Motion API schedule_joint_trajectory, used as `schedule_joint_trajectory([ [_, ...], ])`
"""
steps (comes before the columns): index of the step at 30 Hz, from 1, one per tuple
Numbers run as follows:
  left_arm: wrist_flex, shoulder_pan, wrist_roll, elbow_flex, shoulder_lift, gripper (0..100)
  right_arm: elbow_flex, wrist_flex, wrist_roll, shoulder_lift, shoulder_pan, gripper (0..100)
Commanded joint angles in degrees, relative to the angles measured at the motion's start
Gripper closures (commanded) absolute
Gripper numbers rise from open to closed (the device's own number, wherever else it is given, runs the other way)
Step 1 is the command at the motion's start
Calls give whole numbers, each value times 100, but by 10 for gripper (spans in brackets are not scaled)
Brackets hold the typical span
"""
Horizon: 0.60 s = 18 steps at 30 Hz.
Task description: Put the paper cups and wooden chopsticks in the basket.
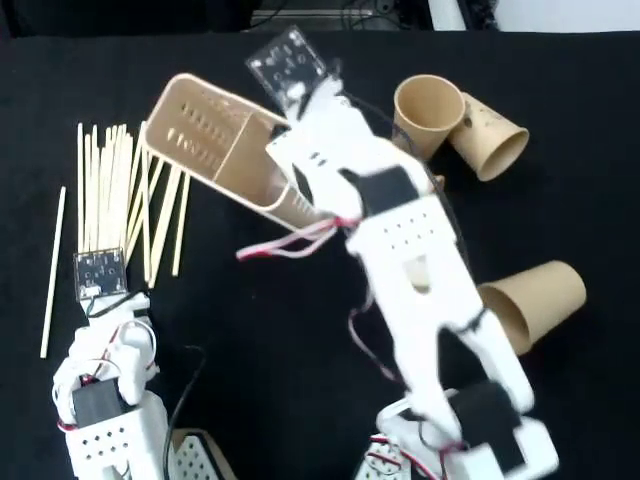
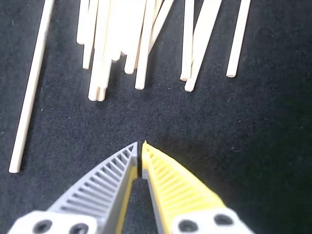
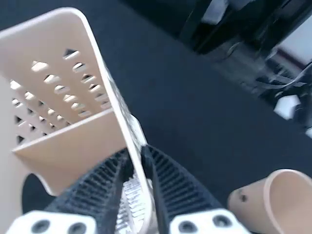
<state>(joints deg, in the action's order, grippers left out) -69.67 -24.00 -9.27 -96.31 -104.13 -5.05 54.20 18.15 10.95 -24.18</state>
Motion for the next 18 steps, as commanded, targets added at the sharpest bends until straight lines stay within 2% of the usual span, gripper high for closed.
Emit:
schedule_joint_trajectory([
  [1,-18,-31,0,-101,-9,970,1218,914,-44,-558,-44,953],
  [4,-18,-31,0,-101,-9,970,1824,1547,-35,-1051,-44,802],
  [6,-18,-31,0,-101,-9,970,2299,1899,352,-1279,-53,735],
  [8,-18,-31,0,-101,-9,970,2756,2268,809,-1402,-70,719],
  [12,-18,-31,0,-101,-9,970,3538,2787,1099,-1455,0,719],
  [18,-18,-31,0,-101,-9,970,5015,3754,1565,-1455,642,719],
])
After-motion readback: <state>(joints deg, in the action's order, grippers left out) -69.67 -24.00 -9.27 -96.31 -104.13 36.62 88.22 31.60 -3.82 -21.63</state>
